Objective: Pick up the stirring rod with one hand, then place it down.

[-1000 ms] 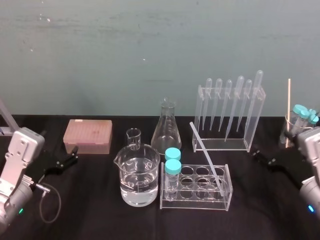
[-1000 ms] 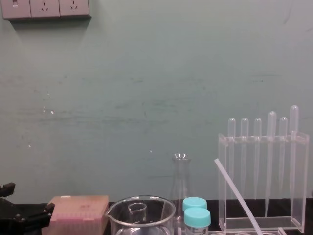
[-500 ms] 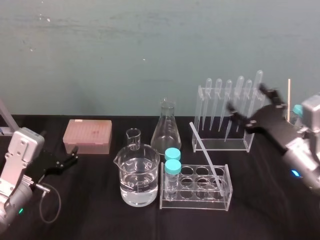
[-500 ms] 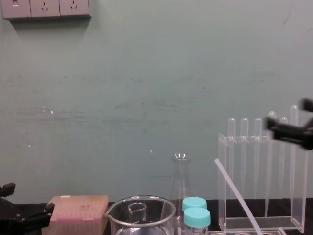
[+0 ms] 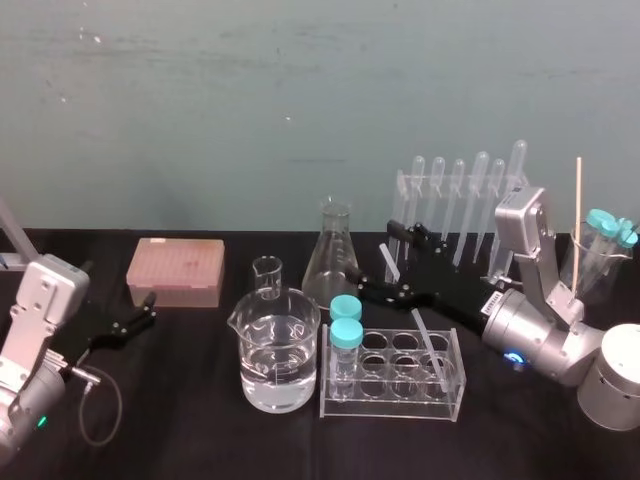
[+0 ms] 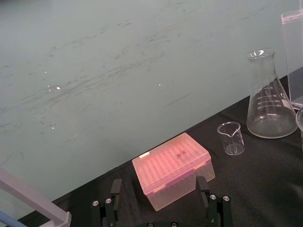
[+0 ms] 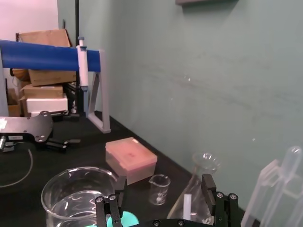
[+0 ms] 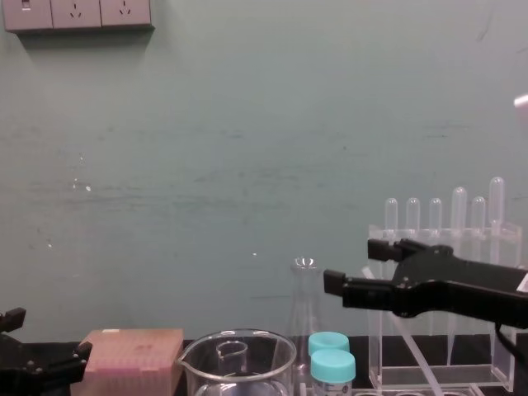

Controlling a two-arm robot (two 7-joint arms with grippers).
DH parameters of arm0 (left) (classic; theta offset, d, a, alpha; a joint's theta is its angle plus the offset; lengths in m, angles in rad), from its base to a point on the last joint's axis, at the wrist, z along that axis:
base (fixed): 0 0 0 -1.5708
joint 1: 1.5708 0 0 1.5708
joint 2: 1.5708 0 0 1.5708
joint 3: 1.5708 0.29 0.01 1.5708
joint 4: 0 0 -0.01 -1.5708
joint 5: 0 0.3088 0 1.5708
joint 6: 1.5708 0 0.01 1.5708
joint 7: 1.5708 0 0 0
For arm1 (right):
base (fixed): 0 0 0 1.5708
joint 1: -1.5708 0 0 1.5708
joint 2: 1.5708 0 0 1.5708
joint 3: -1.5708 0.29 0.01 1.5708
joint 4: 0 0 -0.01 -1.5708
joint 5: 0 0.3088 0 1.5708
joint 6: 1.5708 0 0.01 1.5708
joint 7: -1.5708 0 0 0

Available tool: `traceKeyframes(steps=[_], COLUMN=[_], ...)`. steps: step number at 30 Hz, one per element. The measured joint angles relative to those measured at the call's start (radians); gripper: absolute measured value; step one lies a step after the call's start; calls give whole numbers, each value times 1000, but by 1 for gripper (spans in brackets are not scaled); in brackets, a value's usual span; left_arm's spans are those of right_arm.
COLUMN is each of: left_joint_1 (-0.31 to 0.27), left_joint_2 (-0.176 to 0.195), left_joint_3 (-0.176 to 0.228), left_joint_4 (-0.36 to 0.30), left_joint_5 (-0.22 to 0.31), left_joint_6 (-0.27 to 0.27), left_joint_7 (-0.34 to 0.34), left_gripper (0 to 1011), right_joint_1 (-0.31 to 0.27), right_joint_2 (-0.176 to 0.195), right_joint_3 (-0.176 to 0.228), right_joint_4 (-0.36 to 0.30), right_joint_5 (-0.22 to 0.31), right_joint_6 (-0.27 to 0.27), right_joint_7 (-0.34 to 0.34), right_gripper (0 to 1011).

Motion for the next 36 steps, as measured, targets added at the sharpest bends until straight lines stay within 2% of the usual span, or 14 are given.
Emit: traceKeyframes(steps=[10, 19, 33, 36], left_joint_1=[0, 0, 0, 0], left_joint_2=[0, 0, 0, 0], left_joint_3=[0, 0, 0, 0], left_joint_4=[0, 0, 0, 0], left_joint_5=[0, 0, 0, 0], left_joint_6=[0, 0, 0, 0], left_joint_7=[0, 0, 0, 0], left_gripper=[1000, 1000, 1000, 1000], right_joint_1=[-26, -23, -23, -23], right_joint_2=[-18, -45, -44, -43], right_joint_3=[26, 49, 48, 47], right_joint_4=[8, 59, 56, 55], right_joint_5=[1, 5, 5, 6], right_joint_6=[40, 98, 94, 93], right_joint_7=[-12, -12, -12, -12], right_gripper=[1002, 1002, 1000, 947])
